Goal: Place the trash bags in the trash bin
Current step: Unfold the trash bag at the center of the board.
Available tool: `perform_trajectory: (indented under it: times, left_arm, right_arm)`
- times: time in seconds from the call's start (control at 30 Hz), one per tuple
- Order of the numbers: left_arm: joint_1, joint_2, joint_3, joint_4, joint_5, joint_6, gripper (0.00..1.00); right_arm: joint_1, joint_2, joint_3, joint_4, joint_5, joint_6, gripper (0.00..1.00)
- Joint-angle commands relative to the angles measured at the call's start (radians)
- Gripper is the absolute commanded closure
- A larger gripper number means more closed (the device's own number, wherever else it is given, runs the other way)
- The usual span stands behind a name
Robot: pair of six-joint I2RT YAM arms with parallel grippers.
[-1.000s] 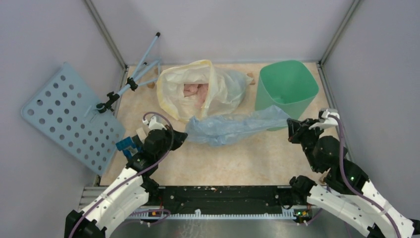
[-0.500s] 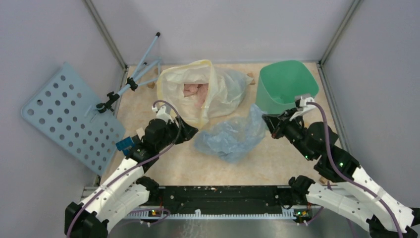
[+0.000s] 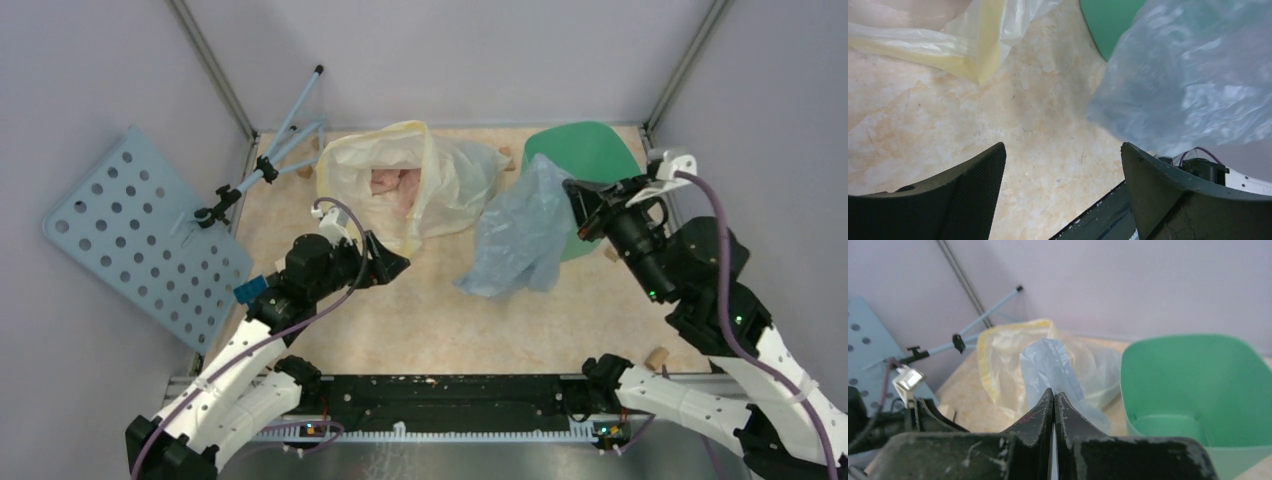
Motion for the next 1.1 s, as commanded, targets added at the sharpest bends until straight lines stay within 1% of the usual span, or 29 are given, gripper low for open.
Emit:
perform_trajectory:
  times: [0.0,0.07,0.17,0.23,0.27,0.33,0.37,0.4,0.47,0.53,0.6,0.73,0.83,0.87,0.97,1.03,1.07]
  left_arm:
    - [0.002,0.006,0.049,0.045,0.057,0.032,0.1]
    - [0.001,-0.005,0.045,0.043,0.051,0.035,0.1]
    - [0.002,-0.025,0.031,0.044,0.032,0.031,0.09]
    - [0.002,-0.04,0.027,0.025,-0.008,0.024,0.09]
    - [0.002,-0.047,0.021,0.017,-0.032,0.021,0.09]
    - [0.001,-0.064,0.003,0.013,-0.079,0.012,0.08]
    - [0.001,-0.076,-0.009,0.017,-0.092,0.005,0.08]
    - [0.003,-0.093,-0.023,0.023,-0.1,-0.005,0.08]
    - [0.001,-0.115,-0.045,0.032,-0.1,-0.017,0.07]
    - [0.001,-0.134,-0.065,0.036,-0.098,-0.026,0.07]
    - [0.002,-0.147,-0.088,0.047,-0.093,-0.03,0.07]
    - [0.001,-0.14,-0.124,0.088,-0.054,-0.049,0.06]
    - [0.002,-0.096,-0.142,0.129,-0.013,-0.083,0.06]
    - [0.002,-0.079,-0.143,0.137,-0.001,-0.092,0.06]
    - [0.001,-0.033,-0.131,0.116,-0.009,-0.099,0.06]
    - [0.002,-0.018,-0.122,0.074,-0.064,-0.098,0.05]
    - [0.002,-0.014,-0.122,0.056,-0.093,-0.099,0.05]
  right_arm:
    - [0.006,0.079,0.177,-0.04,-0.103,-0.169,1.0]
    - [0.006,0.146,0.214,-0.09,-0.206,-0.169,1.0]
    - [0.006,0.242,0.193,-0.099,-0.418,-0.139,1.0]
    - [0.014,0.294,0.14,-0.048,-0.585,-0.093,1.0]
    - [0.035,0.313,0.094,-0.005,-0.638,-0.078,1.0]
    - [0.117,0.333,0.029,0.076,-0.656,-0.073,1.0]
    - [0.153,0.339,0.006,0.097,-0.653,-0.082,0.95]
    - [0.176,0.341,-0.016,0.107,-0.655,-0.093,0.86]
    - [0.192,0.329,-0.051,0.113,-0.663,-0.099,0.61]
    - [0.192,0.293,-0.09,0.113,-0.601,-0.092,0.49]
    - [0.192,0.243,-0.132,0.101,-0.491,-0.076,0.41]
    - [0.193,0.155,-0.201,0.061,-0.221,-0.017,0.38]
    - [0.191,0.125,-0.238,0.006,-0.048,0.044,0.35]
    - [0.191,0.125,-0.244,-0.021,-0.001,0.068,0.31]
    - [0.192,0.142,-0.266,-0.091,0.09,0.12,0.15]
    - [0.192,0.172,-0.274,-0.12,0.133,0.146,0.1]
    - [0.191,0.189,-0.277,-0.128,0.145,0.151,0.1]
